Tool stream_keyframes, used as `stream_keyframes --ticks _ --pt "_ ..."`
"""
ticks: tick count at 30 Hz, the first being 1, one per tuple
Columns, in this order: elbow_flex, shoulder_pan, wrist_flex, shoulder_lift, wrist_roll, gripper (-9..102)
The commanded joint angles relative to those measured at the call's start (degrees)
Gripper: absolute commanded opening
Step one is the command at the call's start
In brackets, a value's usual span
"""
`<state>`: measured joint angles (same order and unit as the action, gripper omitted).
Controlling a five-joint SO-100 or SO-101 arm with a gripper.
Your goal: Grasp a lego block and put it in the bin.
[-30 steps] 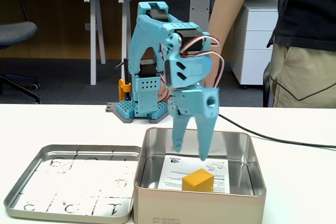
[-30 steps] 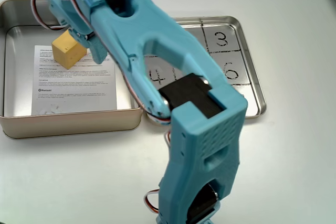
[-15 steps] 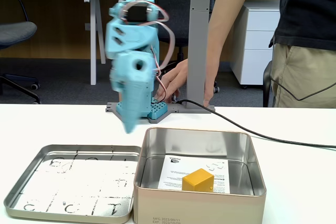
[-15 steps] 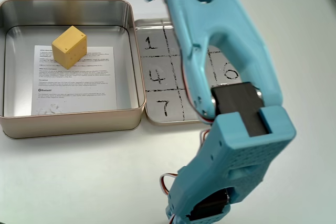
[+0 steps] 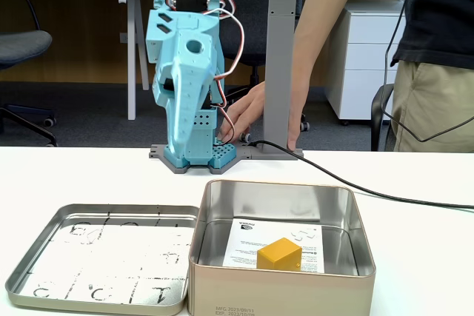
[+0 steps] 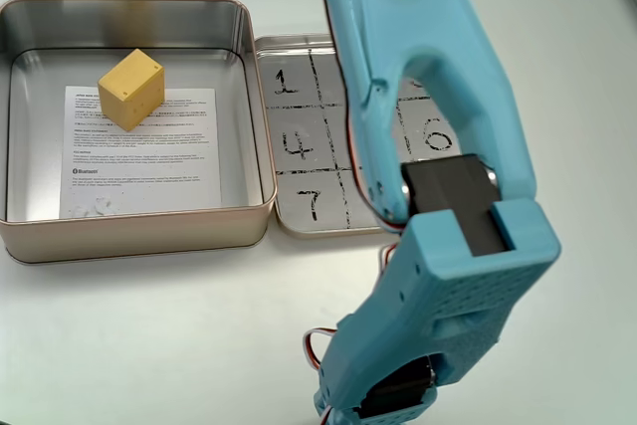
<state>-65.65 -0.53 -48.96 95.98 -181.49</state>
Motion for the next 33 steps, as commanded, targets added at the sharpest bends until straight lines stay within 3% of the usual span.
stream_keyframes --ticks 1,33 --pt "2.11 0.18 0.79 1.49 0.18 0" --pt "-2.46 -2.55 -1.23 8.00 -0.35 0"
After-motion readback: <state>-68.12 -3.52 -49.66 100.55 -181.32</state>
